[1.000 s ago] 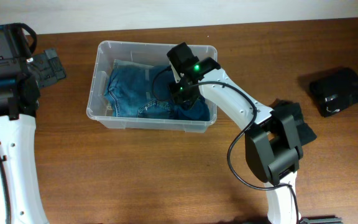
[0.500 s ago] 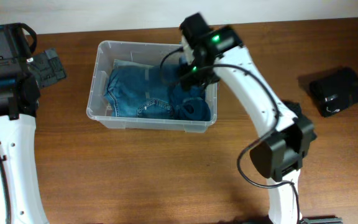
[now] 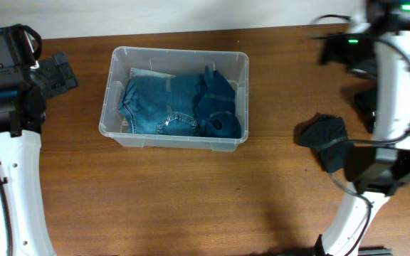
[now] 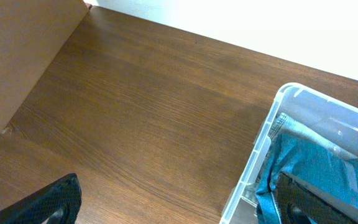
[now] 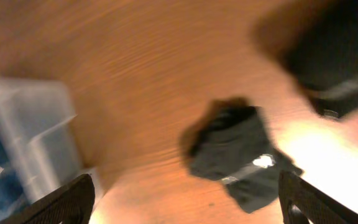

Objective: Pack container
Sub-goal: 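Release the teal shirt and grasp a taped black shirt with the right gripper, then lift the black shirt with the right gripper and carry it over the bin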

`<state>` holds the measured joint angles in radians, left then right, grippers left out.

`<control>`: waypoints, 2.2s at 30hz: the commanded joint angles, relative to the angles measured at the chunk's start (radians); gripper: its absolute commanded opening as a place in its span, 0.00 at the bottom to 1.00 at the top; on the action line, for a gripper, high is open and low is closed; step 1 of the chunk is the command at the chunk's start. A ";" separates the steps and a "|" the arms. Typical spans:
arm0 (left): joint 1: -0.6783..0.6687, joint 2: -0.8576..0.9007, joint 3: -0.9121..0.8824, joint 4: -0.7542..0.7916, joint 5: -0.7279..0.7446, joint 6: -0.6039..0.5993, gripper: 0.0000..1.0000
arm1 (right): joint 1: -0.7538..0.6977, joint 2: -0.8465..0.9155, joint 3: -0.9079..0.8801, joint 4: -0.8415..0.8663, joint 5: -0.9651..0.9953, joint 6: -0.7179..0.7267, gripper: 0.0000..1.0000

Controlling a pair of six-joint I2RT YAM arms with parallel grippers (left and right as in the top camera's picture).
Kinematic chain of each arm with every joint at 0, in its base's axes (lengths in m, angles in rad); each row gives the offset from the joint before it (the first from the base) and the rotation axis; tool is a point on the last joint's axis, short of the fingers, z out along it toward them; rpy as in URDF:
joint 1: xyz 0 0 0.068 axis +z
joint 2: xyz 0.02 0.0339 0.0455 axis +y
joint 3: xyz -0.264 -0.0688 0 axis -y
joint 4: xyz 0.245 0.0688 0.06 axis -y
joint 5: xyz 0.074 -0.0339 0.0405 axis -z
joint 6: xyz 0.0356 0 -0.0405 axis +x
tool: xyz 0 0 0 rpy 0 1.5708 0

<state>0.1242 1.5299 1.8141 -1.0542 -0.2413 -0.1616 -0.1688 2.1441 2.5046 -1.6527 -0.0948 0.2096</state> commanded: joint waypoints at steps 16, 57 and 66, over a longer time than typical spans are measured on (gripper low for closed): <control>0.003 0.058 0.011 0.006 0.011 -0.010 0.99 | -0.502 0.011 -0.533 0.317 -0.109 0.061 0.87; 0.003 0.069 0.011 0.013 0.018 -0.010 0.99 | -0.408 -0.167 -0.712 0.550 -0.190 -0.108 0.04; 0.003 0.069 0.011 0.032 0.017 -0.010 0.99 | -0.042 -0.325 -0.478 0.367 -0.190 -0.176 0.04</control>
<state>0.1242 1.5951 1.8141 -1.0309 -0.2344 -0.1619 -0.3424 1.8801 1.9675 -1.2701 -0.2687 0.0704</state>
